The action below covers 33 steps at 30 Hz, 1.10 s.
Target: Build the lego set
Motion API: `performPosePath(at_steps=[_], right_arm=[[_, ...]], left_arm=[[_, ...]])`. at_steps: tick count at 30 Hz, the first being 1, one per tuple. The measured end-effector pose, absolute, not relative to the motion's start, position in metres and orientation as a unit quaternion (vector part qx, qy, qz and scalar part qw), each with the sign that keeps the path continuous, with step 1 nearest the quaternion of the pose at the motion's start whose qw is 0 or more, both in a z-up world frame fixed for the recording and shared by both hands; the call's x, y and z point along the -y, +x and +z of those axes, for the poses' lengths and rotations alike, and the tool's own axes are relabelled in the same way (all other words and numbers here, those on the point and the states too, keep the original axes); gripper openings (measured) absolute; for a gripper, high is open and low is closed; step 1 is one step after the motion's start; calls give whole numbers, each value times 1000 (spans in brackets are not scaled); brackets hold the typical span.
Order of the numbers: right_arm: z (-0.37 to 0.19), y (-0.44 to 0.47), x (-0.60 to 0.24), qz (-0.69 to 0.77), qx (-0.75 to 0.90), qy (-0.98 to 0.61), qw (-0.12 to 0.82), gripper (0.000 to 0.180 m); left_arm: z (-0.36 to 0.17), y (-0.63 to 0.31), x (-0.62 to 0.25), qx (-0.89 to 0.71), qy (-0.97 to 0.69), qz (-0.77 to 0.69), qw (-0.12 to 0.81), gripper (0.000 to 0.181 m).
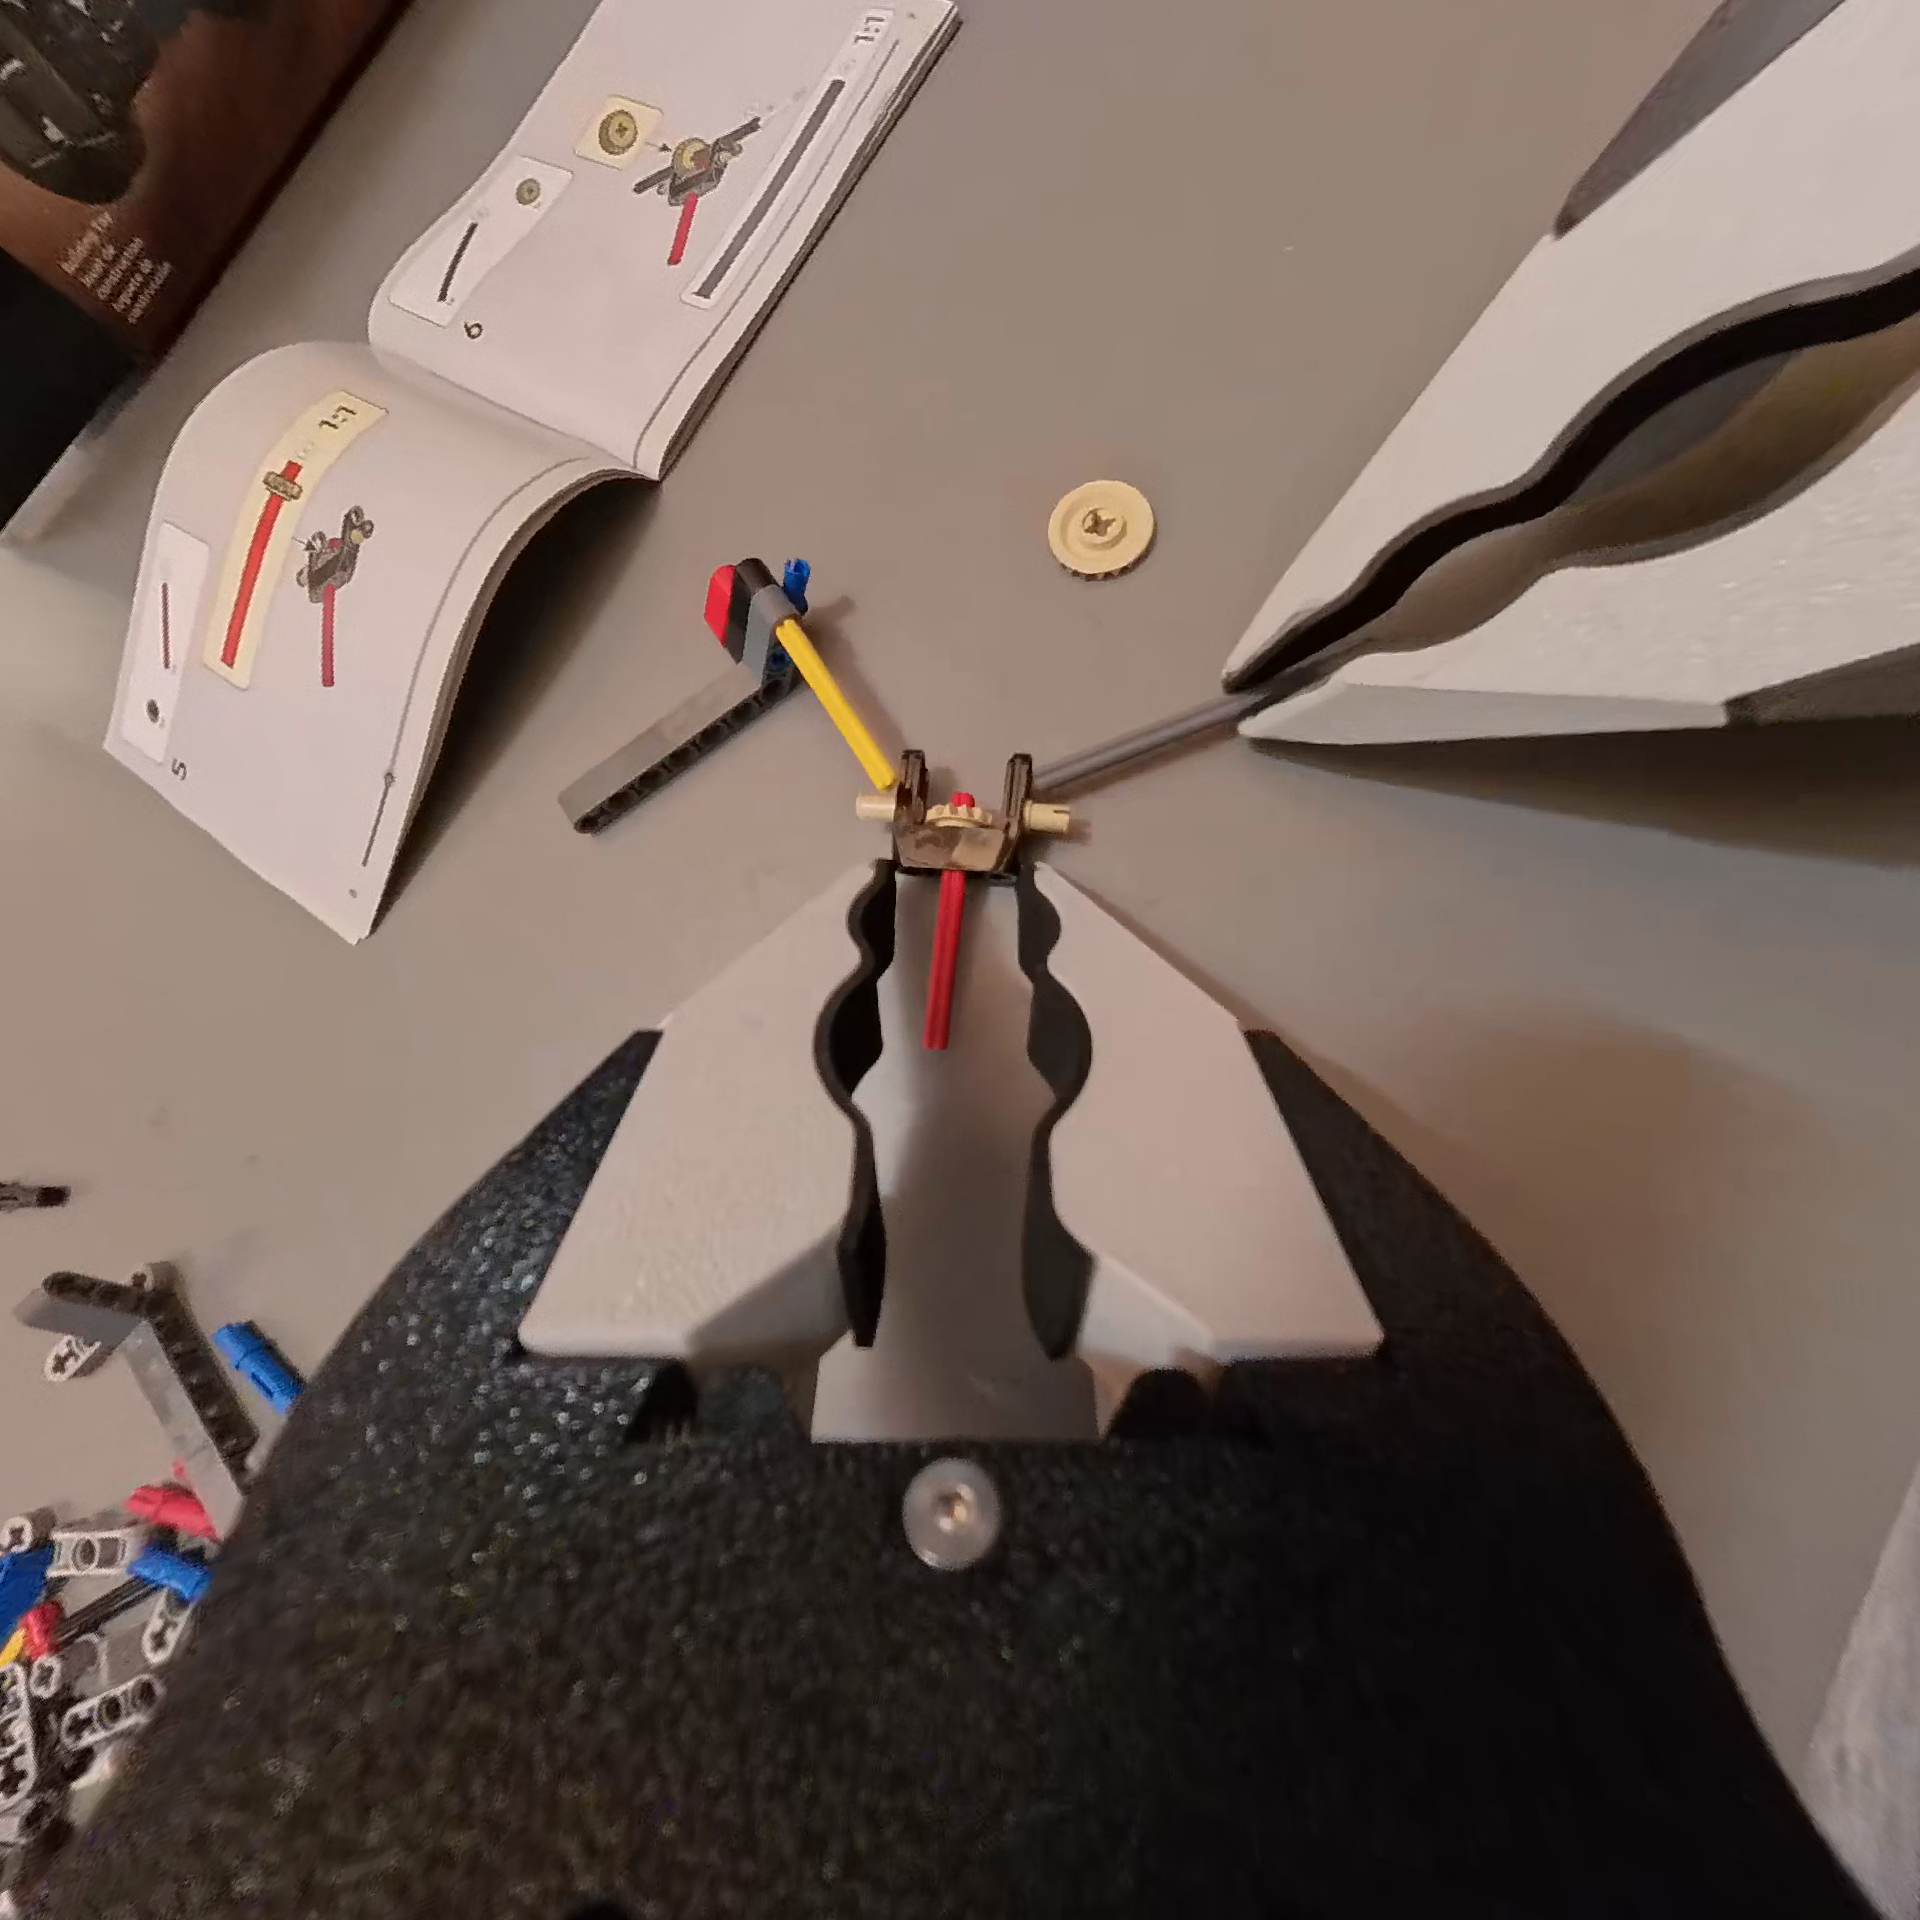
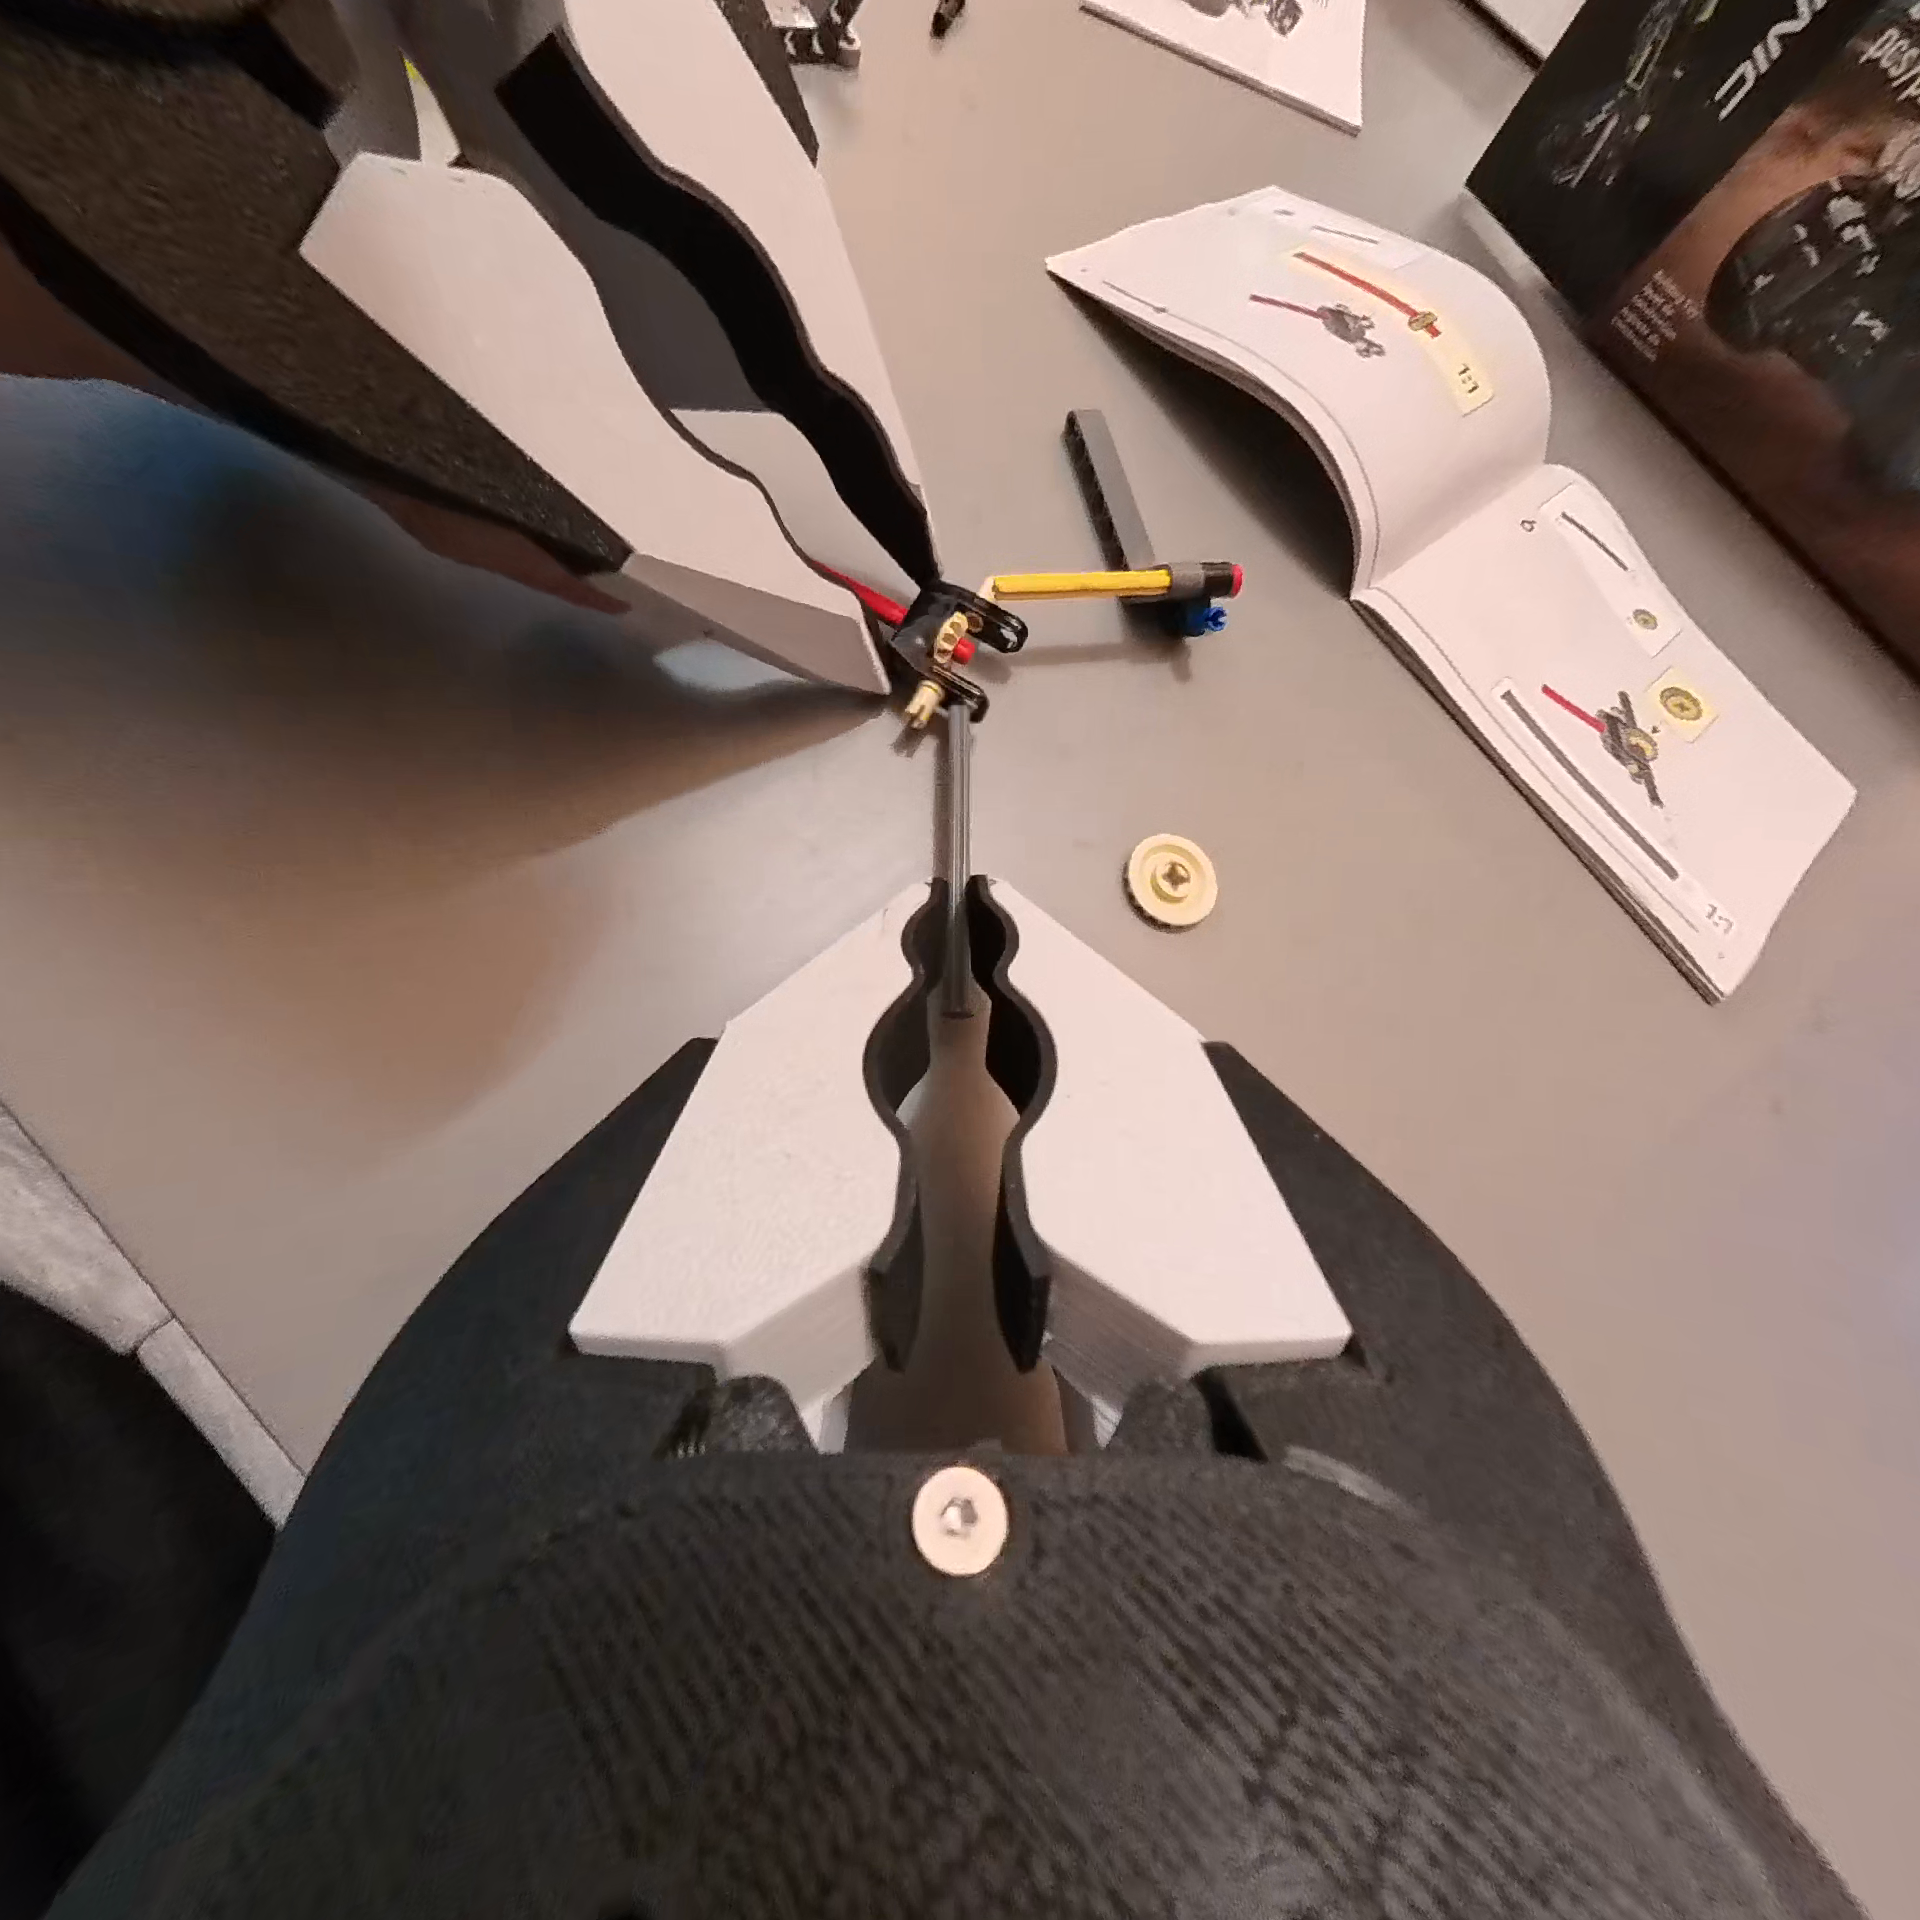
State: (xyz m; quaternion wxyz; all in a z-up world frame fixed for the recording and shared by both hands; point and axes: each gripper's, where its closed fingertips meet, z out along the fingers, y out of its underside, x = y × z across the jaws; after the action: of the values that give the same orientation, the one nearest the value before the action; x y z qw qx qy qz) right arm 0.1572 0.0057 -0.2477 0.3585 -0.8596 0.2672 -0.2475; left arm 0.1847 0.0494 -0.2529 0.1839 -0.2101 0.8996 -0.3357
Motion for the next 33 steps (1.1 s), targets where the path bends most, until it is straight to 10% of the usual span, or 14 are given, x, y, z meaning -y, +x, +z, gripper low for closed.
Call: performPosePath(at_steps=[12, 22, 33], right_arm=[[-249, 159, -12, -186, -319, -848, 381, 3], [-238, 157, -15, -200, -321, -831, 408, 3], [-241, 158, -19, -231, -291, -846, 384, 2]], left_arm=[[-251, 188, -48, -889, -206, -308, 268, 21], [-253, 178, -52, -861, -301, -398, 95, 21], [-254, 170, -43, -883, -256, -373, 127, 21]])
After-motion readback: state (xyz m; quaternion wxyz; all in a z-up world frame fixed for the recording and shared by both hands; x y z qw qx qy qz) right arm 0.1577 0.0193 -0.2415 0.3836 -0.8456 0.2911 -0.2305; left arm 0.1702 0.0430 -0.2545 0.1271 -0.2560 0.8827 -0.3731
